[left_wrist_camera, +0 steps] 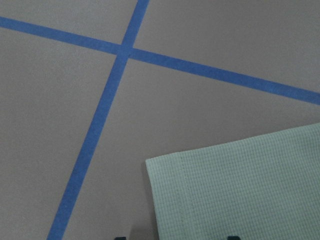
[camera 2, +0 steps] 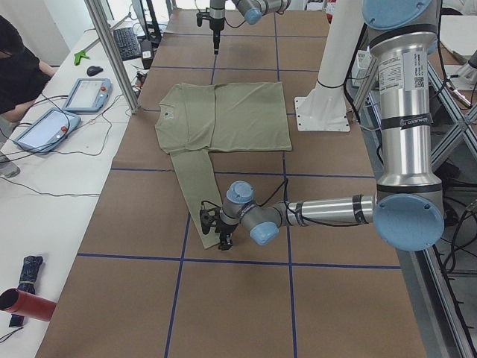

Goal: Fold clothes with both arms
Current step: 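Hold the right arm raised while the left gripper grasps the other sleeve cuff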

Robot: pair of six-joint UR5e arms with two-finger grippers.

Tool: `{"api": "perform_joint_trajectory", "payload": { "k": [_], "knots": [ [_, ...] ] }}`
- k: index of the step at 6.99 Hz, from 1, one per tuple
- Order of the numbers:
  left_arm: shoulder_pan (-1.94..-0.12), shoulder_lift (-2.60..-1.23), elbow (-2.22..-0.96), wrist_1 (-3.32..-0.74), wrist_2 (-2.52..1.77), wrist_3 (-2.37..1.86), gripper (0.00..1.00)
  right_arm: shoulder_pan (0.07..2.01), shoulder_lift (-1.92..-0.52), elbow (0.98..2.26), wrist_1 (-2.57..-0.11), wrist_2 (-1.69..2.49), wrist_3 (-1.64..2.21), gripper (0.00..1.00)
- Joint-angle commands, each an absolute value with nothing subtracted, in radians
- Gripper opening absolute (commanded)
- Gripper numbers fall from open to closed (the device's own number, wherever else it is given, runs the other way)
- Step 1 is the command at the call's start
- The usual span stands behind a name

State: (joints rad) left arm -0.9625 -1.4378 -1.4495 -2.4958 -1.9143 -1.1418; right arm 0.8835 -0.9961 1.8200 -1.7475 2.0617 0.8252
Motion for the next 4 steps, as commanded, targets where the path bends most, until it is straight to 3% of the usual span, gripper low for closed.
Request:
{"api": "perform_joint_trajectory", "payload": {
  "k": [1,4],
  "knots": [
    [-0.962,-1.439,-1.450,-2.496,-1.914,-1.154,0.44,0.884,-0.996,1.822,-1.749,2.060,0.825,1.00],
    [-0.962,-1.439,-1.454,-2.493,-1.916,-1.154,0.16,0.885,-0.997,1.824,-1.749,2.062,0.825,1.00]
  ]
}}
